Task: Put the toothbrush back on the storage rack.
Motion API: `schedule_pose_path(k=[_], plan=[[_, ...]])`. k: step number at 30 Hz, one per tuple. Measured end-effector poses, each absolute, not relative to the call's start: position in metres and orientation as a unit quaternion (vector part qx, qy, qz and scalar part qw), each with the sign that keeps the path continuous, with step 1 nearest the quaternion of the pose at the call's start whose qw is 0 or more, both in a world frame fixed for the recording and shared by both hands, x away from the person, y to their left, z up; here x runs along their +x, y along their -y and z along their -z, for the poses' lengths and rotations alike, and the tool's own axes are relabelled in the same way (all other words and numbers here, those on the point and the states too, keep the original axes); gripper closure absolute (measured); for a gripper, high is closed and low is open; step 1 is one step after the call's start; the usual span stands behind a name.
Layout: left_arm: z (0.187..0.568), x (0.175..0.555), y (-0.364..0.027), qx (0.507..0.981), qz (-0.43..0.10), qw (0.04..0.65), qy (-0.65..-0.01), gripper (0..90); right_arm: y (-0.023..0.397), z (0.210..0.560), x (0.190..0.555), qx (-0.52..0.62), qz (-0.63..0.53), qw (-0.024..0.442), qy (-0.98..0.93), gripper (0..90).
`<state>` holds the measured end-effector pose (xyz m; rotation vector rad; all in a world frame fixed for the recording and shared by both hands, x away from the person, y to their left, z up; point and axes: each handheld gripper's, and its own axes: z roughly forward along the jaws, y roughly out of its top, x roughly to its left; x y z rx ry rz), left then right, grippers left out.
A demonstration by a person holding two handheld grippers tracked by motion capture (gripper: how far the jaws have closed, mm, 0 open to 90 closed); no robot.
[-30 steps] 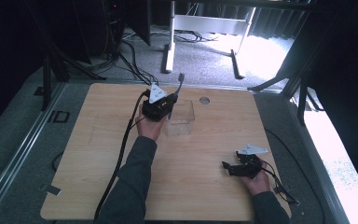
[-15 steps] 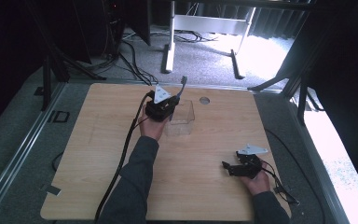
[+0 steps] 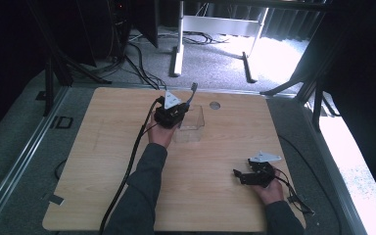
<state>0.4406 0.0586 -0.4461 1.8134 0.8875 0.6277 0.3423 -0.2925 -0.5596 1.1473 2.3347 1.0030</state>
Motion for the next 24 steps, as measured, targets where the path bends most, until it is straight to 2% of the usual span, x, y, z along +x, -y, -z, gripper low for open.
schedule_pose_path(k=[24], plan=[[0.464, 0.443, -0.051, 0.796, -0.248, 0.423, -0.354, 82.2, 0.293, 0.56, 0.342, 0.405, -0.354, 0.176, -0.824, 18.7]])
